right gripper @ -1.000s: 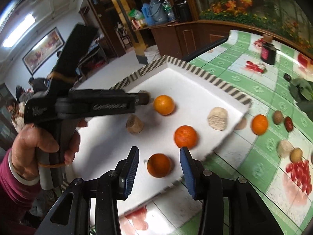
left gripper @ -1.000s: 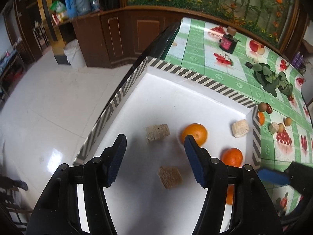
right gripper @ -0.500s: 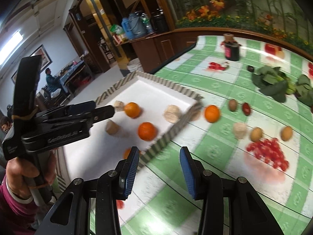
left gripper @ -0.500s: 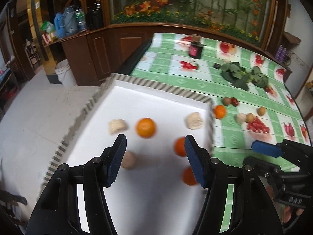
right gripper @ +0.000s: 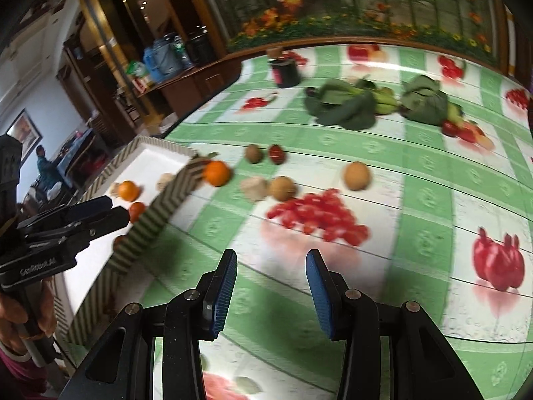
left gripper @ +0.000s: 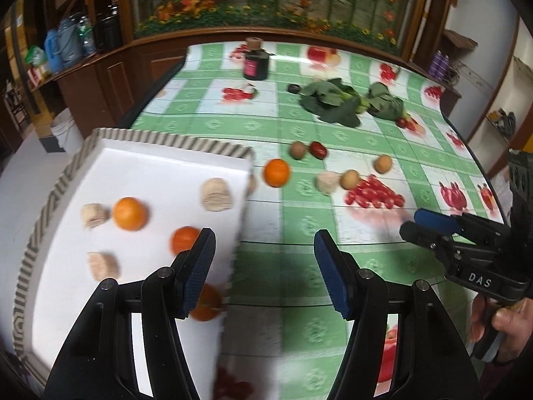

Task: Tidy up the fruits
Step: 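Return the left gripper to the table and grasp a brown round cake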

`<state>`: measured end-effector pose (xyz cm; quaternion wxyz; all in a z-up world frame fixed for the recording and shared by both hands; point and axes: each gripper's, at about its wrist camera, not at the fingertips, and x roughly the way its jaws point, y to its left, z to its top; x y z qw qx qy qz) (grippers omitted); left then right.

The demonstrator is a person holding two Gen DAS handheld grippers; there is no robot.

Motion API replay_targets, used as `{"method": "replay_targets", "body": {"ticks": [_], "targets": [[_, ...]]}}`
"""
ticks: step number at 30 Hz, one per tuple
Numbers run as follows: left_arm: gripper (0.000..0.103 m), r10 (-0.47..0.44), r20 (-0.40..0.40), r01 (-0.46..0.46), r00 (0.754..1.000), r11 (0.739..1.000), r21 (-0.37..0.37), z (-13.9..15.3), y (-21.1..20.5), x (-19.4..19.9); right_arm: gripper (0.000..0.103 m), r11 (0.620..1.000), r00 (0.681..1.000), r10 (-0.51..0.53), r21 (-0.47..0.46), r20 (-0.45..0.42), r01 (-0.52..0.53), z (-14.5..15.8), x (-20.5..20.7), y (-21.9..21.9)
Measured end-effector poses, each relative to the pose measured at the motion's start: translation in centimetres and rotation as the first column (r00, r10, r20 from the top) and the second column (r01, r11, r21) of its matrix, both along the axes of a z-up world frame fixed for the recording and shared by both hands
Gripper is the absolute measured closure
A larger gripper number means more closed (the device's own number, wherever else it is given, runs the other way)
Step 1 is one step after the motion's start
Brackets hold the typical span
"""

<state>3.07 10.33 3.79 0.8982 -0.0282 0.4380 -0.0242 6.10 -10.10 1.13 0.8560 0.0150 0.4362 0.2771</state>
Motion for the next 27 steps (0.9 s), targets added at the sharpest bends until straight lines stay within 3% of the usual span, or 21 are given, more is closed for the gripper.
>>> {"method": "replay_targets", "body": {"ticks": [10, 25, 27], "targets": [[0.041, -0.046, -0.031, 0.047, 0.998, 0.999, 0.016, -1.1, -3.2, 2.0, 0.061, 1.0, 1.0, -0.001, -0.02, 0.009, 0.001, -0.1, 1.5, -1.4], [0.041, -0.045, -0.056, 0.046, 0.997, 0.999, 0.021, -1.6, -3.0, 3.0, 0.061, 0.983, 0.987, 0.157, -0.101, 0.038, -0.153, -1.7, 6.6, 4.3], [0.041, -0.044, -0.06, 0.045, 0.997, 0.999, 0.022, -1.7, -3.0, 3.3, 0.067, 0.982, 0.986, 0.164, -0.097, 0.039, -0.16, -1.9, 7.1, 4.5]]}}
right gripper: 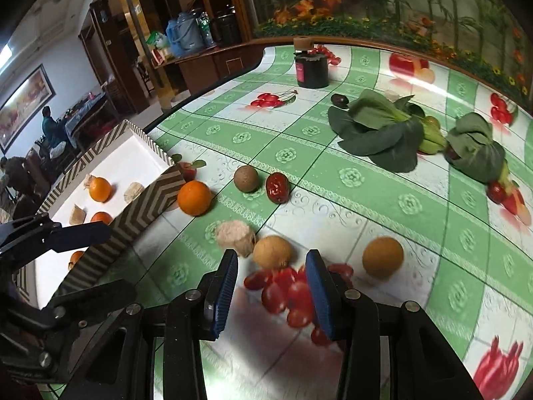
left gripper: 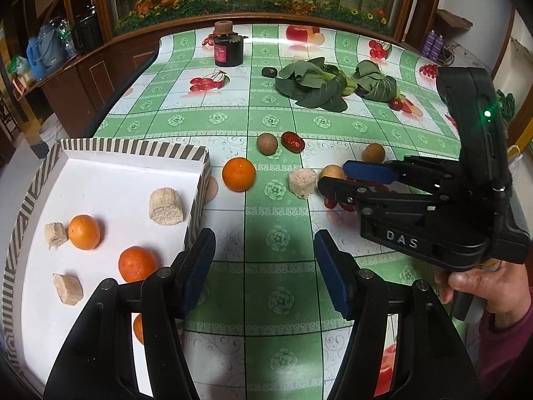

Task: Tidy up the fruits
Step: 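Return the left gripper to the table and grasp a brown round cake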

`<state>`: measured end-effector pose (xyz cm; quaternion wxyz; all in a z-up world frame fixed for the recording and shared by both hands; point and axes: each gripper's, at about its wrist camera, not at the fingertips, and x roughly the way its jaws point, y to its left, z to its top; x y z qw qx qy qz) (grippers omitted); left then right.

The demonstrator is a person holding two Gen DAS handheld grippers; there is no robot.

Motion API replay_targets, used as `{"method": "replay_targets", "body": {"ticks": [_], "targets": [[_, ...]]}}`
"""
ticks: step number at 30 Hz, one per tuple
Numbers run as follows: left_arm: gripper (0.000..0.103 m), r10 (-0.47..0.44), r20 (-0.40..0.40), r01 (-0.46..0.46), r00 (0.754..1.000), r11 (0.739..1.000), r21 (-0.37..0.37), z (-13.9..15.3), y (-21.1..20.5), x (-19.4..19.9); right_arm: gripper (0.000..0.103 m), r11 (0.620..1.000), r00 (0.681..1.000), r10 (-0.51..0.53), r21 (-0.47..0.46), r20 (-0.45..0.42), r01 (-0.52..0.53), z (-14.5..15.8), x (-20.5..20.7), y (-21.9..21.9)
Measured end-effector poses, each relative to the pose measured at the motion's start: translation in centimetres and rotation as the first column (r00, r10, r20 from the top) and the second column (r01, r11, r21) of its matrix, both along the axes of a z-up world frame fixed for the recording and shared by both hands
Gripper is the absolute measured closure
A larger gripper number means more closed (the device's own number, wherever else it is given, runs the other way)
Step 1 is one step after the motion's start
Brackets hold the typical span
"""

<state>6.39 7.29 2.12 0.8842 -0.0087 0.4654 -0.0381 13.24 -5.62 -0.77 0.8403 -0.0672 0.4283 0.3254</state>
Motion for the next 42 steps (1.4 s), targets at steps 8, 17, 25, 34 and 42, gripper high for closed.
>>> {"method": "replay_targets", "body": {"ticks": [8, 17, 25, 34, 42], "targets": [[0.041, -0.01, -0.022, 0.01, 1.0, 1.0, -0.009, -0.7, -1.1, 1.8, 0.078, 1.0, 1.0, -0.014, 0.007, -0.013, 0.014, -0.2, 0.3, -1.0], [0.041, -0.006, -0.055, 0.005, 0.998, 1.0, -0.029, -1.9, -2.6, 5.6, 0.078, 0.993, 0.995, -0.102, 0.066, 0.004, 0.101, 1.4, -0.4, -5.1], [0.058, -0.049, -0.076, 0.046, 0.996, 0.998, -0.04, -3.4, -3.7, 7.3, 0.078, 0.988, 0.993, -0.113, 0.1, -0.034, 0.116, 0.8, -0.2, -6.4], [0.077, -0.051, -0.031, 0.05, 0.998, 0.998, -0.031, -2.7, -3.3, 5.9, 0.078, 0.99, 0.994, -0.102, 0.097, -0.037, 0.105, 1.0, -0.7, -6.2], [0.077, -0.043, 0.015, 0.043, 0.999, 0.998, -0.037, -0.8, -2.4, 1.8, 0.078, 0.99, 0.996, -0.087, 0.114, -0.022, 0.089, 2.2, -3.7, -5.3]]}}
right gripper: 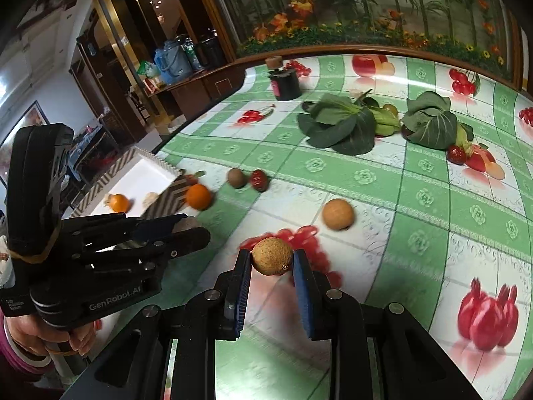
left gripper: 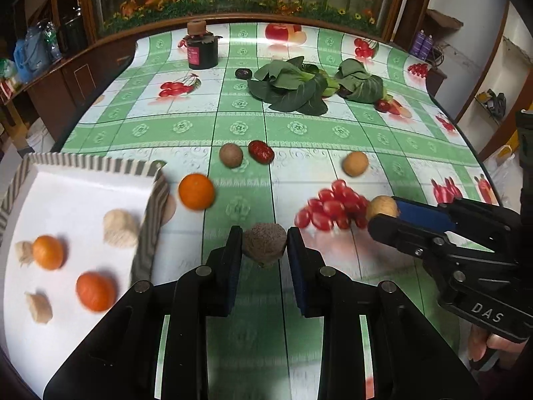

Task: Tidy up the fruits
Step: 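Return the left gripper to the table and grasp a brown round cake, then drop the brown cake in the tray with the left gripper while the right releases a tan ball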

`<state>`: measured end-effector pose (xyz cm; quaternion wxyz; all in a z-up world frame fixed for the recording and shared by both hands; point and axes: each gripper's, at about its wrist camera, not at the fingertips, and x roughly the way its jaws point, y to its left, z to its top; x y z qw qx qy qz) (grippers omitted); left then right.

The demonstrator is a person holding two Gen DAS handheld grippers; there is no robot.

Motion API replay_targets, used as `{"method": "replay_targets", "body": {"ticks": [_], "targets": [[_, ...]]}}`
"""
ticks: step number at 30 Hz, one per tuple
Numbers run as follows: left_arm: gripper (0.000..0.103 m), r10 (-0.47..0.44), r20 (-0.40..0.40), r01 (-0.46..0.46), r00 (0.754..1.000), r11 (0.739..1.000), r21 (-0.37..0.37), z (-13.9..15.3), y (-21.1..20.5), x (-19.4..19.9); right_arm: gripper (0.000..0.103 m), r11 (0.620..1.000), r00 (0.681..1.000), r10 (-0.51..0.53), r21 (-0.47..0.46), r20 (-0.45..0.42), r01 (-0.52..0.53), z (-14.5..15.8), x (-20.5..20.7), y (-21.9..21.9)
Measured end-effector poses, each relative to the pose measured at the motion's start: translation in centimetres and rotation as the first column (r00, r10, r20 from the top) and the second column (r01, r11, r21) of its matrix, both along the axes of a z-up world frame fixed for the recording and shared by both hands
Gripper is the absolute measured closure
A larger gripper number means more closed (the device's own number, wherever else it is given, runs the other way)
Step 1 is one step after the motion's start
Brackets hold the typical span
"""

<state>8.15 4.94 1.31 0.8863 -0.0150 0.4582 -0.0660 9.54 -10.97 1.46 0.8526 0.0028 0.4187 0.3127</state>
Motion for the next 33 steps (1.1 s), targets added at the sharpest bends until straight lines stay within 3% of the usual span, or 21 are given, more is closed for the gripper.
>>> {"method": "replay_targets", "body": {"ticks": [19, 33], "targets": [[0.077, 0.036, 0.108, -0.041, 0.993, 0.998, 0.049, 2.6, 2.5, -7.9, 0.078, 0.998, 1.0, 0.018, 0.054, 0.022, -0.019, 1.7, -6.6, 2.7], [0.077, 0.119, 0.145, -0.127, 0.982, 0.991, 0.05, 3.7, 7.0, -10.3, 0.078, 0.995, 0.995, 0.084, 0.053, 0.06, -0.088, 3.3, -8.6, 6.7]]}}
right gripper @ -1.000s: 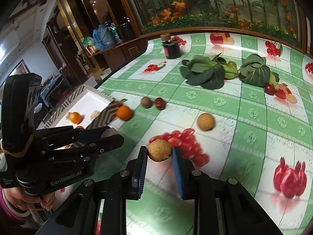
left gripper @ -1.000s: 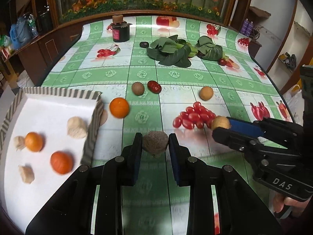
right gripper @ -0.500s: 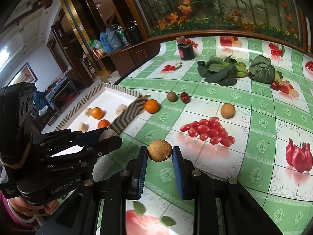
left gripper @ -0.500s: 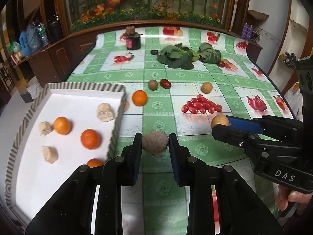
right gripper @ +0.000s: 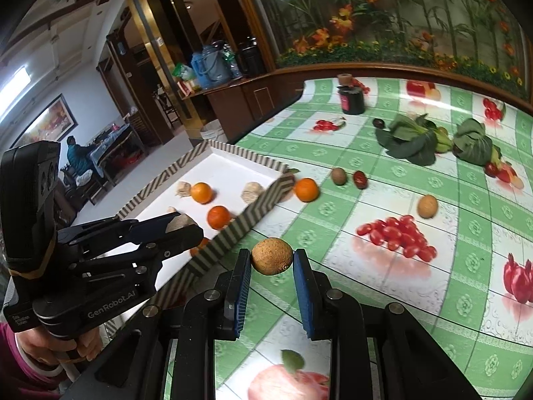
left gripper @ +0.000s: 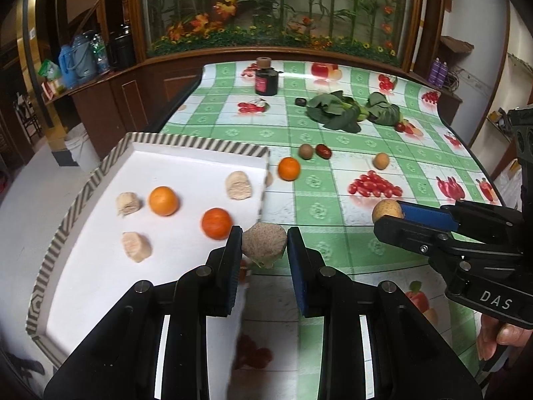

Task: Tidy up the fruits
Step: 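Drop the brown cake in the tray with the left gripper while the right releases a tan ball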

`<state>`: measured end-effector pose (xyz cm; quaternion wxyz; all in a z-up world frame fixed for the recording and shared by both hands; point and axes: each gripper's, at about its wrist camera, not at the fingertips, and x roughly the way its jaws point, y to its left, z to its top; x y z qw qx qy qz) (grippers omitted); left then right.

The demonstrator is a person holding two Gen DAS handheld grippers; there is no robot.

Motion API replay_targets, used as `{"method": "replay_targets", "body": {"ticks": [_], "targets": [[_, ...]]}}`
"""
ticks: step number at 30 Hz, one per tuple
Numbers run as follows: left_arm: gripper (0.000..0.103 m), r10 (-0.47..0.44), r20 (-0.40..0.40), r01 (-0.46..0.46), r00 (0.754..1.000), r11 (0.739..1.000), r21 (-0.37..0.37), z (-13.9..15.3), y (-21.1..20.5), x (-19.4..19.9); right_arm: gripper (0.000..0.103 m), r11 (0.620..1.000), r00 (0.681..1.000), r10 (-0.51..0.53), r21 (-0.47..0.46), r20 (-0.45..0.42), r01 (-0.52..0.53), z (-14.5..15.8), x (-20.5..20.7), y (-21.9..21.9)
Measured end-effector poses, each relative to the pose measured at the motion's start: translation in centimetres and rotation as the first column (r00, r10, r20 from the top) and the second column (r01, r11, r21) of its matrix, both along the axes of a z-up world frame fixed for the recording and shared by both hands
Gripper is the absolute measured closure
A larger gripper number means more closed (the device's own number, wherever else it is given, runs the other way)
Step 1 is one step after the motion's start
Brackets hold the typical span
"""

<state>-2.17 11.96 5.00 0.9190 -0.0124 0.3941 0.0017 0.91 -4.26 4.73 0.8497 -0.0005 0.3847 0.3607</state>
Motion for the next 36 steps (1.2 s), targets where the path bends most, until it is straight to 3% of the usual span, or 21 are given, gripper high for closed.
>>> {"method": "replay_targets", "body": {"ticks": [12, 36], "targets": [[0.077, 0.061, 0.016, -0.061, 0.998, 0.998, 0.013, 0.6, 3.9, -1.3, 0.078, 0.997, 0.997, 0.071, -0.02, 0.021, -0.07, 0.8, -1.0, 3.9], [0.077, 0.237, -0.054, -0.238, 0.97, 0.971, -0.004, -1.4, 13.7, -2.5, 0.078, 0.971, 0.975, 0.223, -0.085, 0.001, -0.222, -0.1, -1.4, 11.9]]}}
